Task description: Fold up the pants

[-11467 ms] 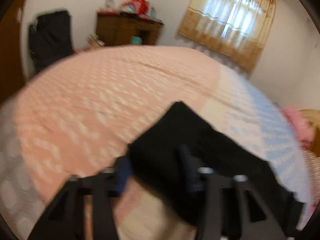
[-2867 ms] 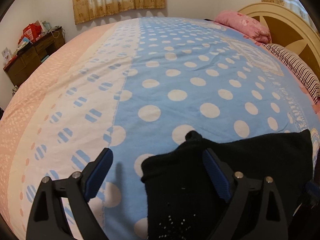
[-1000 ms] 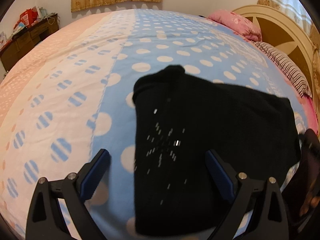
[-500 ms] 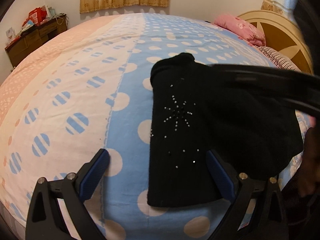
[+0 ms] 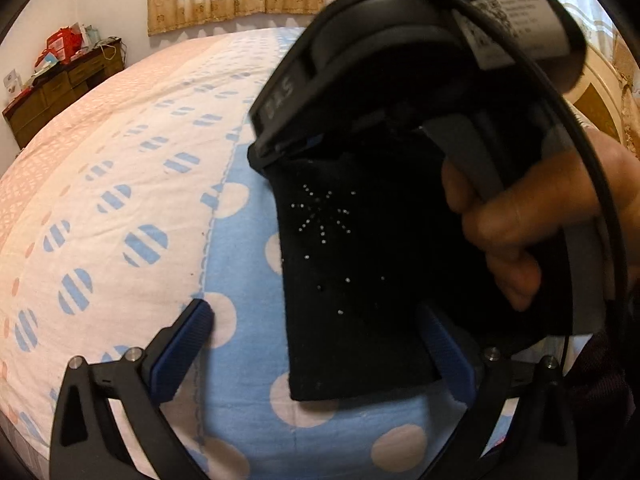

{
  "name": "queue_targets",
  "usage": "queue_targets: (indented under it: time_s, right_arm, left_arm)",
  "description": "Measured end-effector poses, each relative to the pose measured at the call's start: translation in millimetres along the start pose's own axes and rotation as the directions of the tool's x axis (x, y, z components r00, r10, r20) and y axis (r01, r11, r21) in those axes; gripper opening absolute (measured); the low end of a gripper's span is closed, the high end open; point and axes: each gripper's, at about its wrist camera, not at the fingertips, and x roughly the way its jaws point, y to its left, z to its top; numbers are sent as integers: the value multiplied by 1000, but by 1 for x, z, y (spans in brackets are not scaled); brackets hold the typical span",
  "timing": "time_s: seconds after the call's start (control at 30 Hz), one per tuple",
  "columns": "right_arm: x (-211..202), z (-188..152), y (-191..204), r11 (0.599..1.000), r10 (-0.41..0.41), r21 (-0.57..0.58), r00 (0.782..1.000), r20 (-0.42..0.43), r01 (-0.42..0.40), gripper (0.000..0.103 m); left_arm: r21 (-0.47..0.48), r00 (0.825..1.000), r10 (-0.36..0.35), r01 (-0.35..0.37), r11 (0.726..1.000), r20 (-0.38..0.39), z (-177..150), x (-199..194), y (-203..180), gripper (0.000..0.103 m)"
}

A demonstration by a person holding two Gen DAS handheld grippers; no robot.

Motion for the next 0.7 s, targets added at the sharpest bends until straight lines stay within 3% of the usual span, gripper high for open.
queue_targets:
  time_s: [0.1, 0.2, 0.33, 0.4, 0.43, 0.5, 0.53, 0.57, 0.7]
  right_arm:
    - [-28, -5, -6, 999, -5, 38, 991, 135, 0, 9]
    - [-81, -22, -17, 995, -19, 96, 967, 255, -5, 13]
    - [-142, -63, -24, 984, -166, 115, 936, 311, 137, 13]
    - [-173, -95, -33, 961, -265, 163, 906, 331, 222, 14]
    - [-185, -109, -39, 947, -309, 194, 890, 334, 256, 19]
    - [-208, -148, -55, 913, -382, 280, 862, 332, 297, 44]
    - [-216, -165, -64, 903, -393, 320, 855, 338, 288, 64]
    - [-226, -186, -74, 889, -400, 373, 848, 349, 265, 70]
    - [-234, -231, -106, 837, -417, 498, 852, 315, 226, 70]
  left_arm:
    - [15, 1000, -4, 4, 1000, 3, -2, -2, -1, 103]
    - [15, 1000, -20, 19, 1000, 8, -5, -3, -2, 103]
    - [16, 1000, -20, 20, 1000, 13, -7, -5, -1, 103]
    - [15, 1000, -23, 23, 1000, 16, -7, -6, 2, 103]
    - [16, 999, -27, 27, 1000, 17, -6, -7, 2, 103]
    - [13, 999, -36, 36, 999, 19, -2, -7, 3, 103]
    - [7, 999, -45, 45, 999, 24, 1, -9, 3, 103]
    - [3, 998, -53, 53, 999, 34, 3, -10, 5, 103]
    - [15, 996, -48, 47, 999, 73, 19, -16, 4, 103]
